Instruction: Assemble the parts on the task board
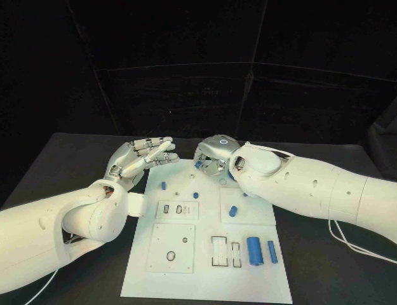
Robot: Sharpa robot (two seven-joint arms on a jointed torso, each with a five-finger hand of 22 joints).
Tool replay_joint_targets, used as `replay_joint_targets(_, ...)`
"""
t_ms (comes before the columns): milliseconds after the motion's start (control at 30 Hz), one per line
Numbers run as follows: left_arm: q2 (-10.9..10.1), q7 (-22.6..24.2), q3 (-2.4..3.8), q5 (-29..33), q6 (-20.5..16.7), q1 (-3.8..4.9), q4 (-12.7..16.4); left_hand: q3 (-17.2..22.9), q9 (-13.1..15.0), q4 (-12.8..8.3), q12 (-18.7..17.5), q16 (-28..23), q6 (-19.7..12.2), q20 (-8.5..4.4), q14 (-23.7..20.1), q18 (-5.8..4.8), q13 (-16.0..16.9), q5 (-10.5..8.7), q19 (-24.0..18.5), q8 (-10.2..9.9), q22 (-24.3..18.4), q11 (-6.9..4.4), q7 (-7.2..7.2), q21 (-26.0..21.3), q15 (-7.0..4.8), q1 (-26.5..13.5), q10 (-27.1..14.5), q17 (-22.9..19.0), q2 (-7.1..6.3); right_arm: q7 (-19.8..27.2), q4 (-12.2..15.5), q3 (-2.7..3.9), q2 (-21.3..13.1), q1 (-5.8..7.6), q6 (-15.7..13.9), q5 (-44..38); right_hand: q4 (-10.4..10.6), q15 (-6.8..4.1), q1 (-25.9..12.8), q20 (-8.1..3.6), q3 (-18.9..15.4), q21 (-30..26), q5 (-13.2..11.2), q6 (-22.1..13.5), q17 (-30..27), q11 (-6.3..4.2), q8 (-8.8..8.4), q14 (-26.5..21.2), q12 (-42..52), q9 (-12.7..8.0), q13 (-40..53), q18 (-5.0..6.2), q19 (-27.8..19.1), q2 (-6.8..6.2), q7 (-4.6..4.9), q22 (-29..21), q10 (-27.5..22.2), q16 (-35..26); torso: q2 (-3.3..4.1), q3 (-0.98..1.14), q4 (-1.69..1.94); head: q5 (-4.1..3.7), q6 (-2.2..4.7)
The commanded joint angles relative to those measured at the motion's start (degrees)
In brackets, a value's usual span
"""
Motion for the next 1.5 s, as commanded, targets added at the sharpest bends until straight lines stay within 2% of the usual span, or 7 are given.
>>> replay_joint_targets(33, 0.06, 0.37, 0.05, -0.34, 0.86, 0.12, 0.02, 0.01, -0.09, -0.40, -0.34, -0.36, 0.31, 0.04, 0.39, 0.70, -0.07, 0.02, 0.45, -0.27, -0.12, 0.22, 1.35, -0.25, 0.04, 0.00, 0.17, -0.12, 0.51, -0.49, -0.12, 0.00, 0.30, 0.08, 1.47, -0.16, 0.37, 0.04, -0.29, 0.24, 0.06, 0.23, 0.18, -0.11, 0.02, 0.11, -0.24, -0.17, -0.14, 0.00, -0.07, -0.51, -0.23, -0.63, 0.22, -0.01, -0.32, 0.25, 0.05, -0.01, 0.00, -0.08, 0.01)
replay_joint_targets(667, 0.21, 0.18, 0.05, -0.33, 1.10, 0.27, -0.32, 0.01, -0.09, -0.40, -0.34, -0.36, 0.31, 0.04, 0.39, 0.70, -0.07, 0.02, 0.45, -0.27, -0.12, 0.22, 1.35, -0.25, 0.04, 0.00, 0.17, -0.12, 0.51, -2.54, -1.11, 0.00, 1.93, 0.08, -0.23, -1.53, 1.10, 0.30, -0.73, 0.51, -0.04, 0.61, -0.87, -1.24, -0.46, 0.41, -0.38, -0.77, -0.21, -0.10, -0.12, -0.49, -0.72, -1.87, 0.42, 0.14, -1.66, 0.51, 0.15, -0.03, -0.03, 0.16, -0.12)
replay_joint_targets(900, 0.16, 0.03, 0.05, -0.33, 1.22, 0.33, -0.38, 0.00, -0.10, -0.48, -0.42, -0.44, 0.31, 0.04, 0.38, 0.70, -0.07, 0.01, 0.46, -0.34, -0.17, 0.23, 1.34, -0.32, 0.05, 0.00, 0.15, -0.15, 0.54, -2.98, -1.36, 0.00, 1.78, 0.08, -0.22, -1.57, 1.92, 1.69, -1.07, 1.77, -2.68, -2.62, -0.32, -10.33, -6.41, 2.17, -0.46, -3.67, -0.17, -0.39, -0.19, 0.30, -4.39, -4.85, 1.70, -5.11, -10.78, -4.09, 0.11, -0.02, -0.10, 0.11, -0.09)
replay_joint_targets(1133, 0.04, -0.04, 0.05, -0.33, 1.32, 0.38, -0.45, -0.01, -0.10, -0.53, -0.48, -0.49, 0.31, 0.05, 0.35, 0.70, -0.08, 0.02, 0.45, -0.38, -0.20, 0.24, 1.34, -0.37, 0.07, -0.02, 0.12, -0.17, 0.55, -2.91, 0.66, 0.00, -0.32, 0.08, -2.71, -1.43, 3.21, 2.00, 1.03, 2.19, -7.94, -4.58, 0.08, -13.05, -8.25, 2.52, -0.33, -3.85, 0.60, -0.13, 0.03, 0.41, -4.97, -4.75, 2.13, -6.64, -13.48, -6.45, 0.09, 0.05, -0.07, 0.12, -0.06)
replay_joint_targets(1267, -0.14, -0.07, 0.05, -0.33, 1.33, 0.39, -0.50, -0.02, -0.10, -0.53, -0.48, -0.49, 0.31, 0.05, 0.35, 0.69, -0.08, 0.02, 0.45, -0.38, -0.21, 0.24, 1.34, -0.37, 0.07, -0.02, 0.12, -0.17, 0.55, -2.84, 3.54, 0.04, -3.49, 0.08, -4.32, 0.48, 4.27, 1.76, 1.10, 2.01, -9.03, -4.31, 1.97, -11.34, -8.30, 2.19, 0.28, -2.71, 2.17, 0.17, 0.29, 0.43, -4.18, -4.06, 1.98, -6.74, -10.74, -5.94, 0.04, 0.09, -0.21, 0.18, 0.12)
replay_joint_targets(1300, -0.19, -0.08, 0.05, -0.33, 1.33, 0.39, -0.51, -0.02, -0.10, -0.53, -0.48, -0.49, 0.31, 0.05, 0.35, 0.69, -0.08, 0.02, 0.45, -0.38, -0.21, 0.24, 1.34, -0.37, 0.07, -0.02, 0.12, -0.17, 0.55, -2.89, 4.65, 0.43, -4.81, 0.07, -4.70, 1.63, 4.65, 1.64, 0.91, 1.92, -9.01, -4.10, 2.59, -10.51, -8.20, 2.02, 0.58, -2.33, 2.96, 0.29, 0.48, 0.44, -3.91, -3.77, 1.98, -6.68, -9.14, -5.60, 0.05, 0.08, -0.23, 0.18, 0.22)
replay_joint_targets(1500, -0.40, -0.19, 0.04, -0.33, 1.50, 0.39, -0.55, -0.02, -0.10, -0.55, -0.50, -0.52, 0.32, 0.05, 0.35, 0.69, -0.08, 0.02, 0.45, -0.40, -0.22, 0.24, 1.34, -0.39, 0.07, -0.03, 0.11, -0.18, 0.56, -4.24, 9.72, 1.93, -11.76, 0.07, -4.04, 11.43, 6.99, -0.47, -0.96, 0.32, -8.94, -0.31, 4.52, -6.54, -1.74, -1.08, 1.88, -0.26, 9.21, 0.60, 3.03, -0.25, -0.73, -4.01, -0.09, -1.58, 4.13, 0.50, -0.08, 0.18, -0.55, 0.08, 0.37)
